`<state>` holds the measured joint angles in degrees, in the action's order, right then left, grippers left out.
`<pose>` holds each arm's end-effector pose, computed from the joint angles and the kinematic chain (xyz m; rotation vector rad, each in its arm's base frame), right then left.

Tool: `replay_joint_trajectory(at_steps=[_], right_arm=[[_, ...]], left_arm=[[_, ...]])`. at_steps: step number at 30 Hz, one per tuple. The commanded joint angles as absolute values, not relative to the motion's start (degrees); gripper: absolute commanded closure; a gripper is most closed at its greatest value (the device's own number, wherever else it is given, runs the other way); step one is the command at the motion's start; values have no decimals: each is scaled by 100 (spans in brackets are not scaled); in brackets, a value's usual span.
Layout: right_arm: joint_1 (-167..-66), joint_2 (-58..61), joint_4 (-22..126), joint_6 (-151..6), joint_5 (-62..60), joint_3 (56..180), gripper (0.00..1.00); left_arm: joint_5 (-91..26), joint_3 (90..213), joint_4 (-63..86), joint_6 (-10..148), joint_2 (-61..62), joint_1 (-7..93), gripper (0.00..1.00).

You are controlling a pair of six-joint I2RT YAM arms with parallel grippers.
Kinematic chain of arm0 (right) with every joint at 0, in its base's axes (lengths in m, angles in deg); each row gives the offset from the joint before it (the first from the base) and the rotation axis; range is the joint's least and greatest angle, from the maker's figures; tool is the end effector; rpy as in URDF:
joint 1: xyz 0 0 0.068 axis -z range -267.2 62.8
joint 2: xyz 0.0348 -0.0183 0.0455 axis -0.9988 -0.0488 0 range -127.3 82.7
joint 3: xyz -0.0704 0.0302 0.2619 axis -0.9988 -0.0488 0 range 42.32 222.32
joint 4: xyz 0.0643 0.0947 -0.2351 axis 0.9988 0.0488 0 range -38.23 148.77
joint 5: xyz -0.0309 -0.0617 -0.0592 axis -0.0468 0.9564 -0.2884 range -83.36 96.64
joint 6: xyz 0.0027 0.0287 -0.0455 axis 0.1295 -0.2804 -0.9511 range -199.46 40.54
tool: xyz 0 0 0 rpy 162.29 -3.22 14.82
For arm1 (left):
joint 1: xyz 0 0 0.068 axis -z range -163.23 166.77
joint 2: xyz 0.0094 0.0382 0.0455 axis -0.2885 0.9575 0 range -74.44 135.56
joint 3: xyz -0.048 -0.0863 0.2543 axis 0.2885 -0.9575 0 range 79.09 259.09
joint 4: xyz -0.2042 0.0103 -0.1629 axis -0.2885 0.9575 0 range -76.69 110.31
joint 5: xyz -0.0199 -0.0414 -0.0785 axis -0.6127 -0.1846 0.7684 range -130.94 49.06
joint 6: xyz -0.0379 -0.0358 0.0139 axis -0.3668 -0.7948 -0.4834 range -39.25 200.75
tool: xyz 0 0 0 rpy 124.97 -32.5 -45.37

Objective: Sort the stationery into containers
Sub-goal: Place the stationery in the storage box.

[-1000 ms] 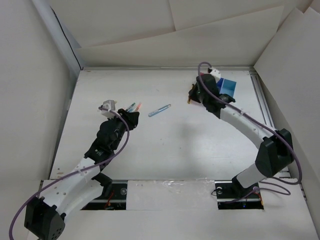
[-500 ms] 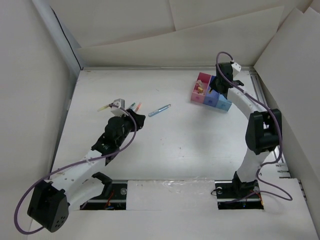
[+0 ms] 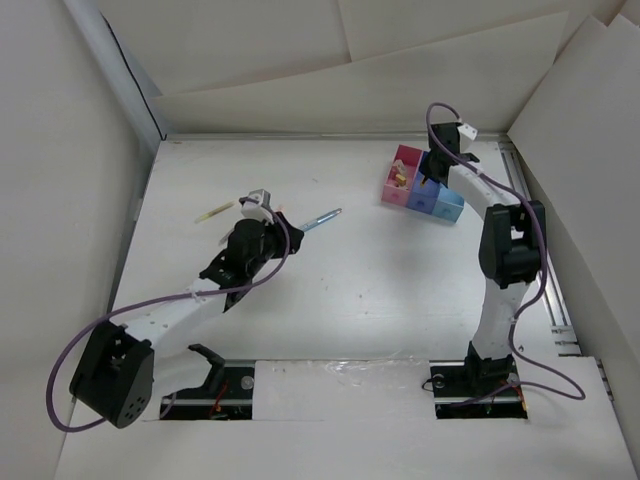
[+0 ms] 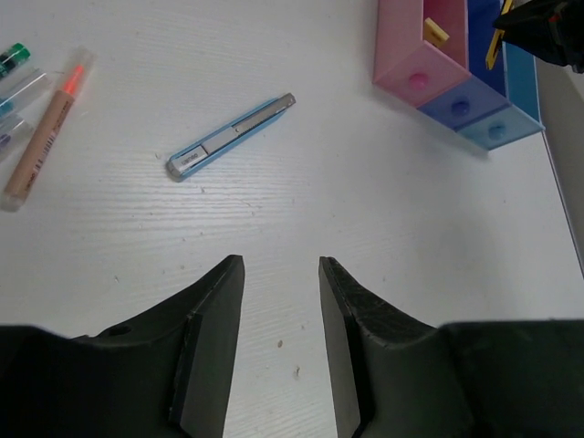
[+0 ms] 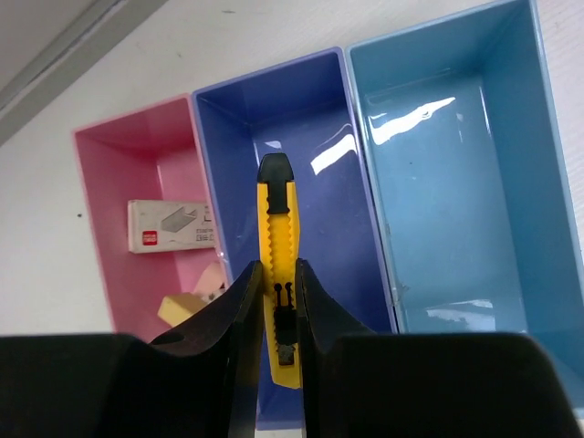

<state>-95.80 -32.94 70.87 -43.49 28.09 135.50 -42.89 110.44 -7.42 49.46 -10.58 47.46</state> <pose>0.4605 0.0564 0.2424 0.7117 2.1200 -0.0103 0.2155 -0.1265 0.2470 -0.0352 1.8381 -0.7427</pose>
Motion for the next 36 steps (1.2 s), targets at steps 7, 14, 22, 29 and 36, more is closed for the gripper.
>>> replay_joint_trajectory(at_steps=[7, 14, 22, 29, 36], right_arm=[[-9494, -3324, 7155, -4352, 2976, 13813, 70], [-9494, -2350, 7032, -4246, 2686, 13294, 54], [-10195, -320, 6181, -3728, 2431, 11459, 100], [-11171, 1527, 5793, -3481, 2387, 9709, 100], [-11524, 2486, 5793, -3481, 2650, 8899, 58]], left_arm=[[-4568, 11776, -620, 5184, -378, 4929, 59], [-4823, 12188, -365, 5342, 263, 4929, 56], [-4938, 12830, -57, 5693, 1159, 4929, 55], [-4771, 13620, 294, 6334, 1985, 4929, 53], [-4710, 14253, 558, 6756, 2759, 4929, 35]])
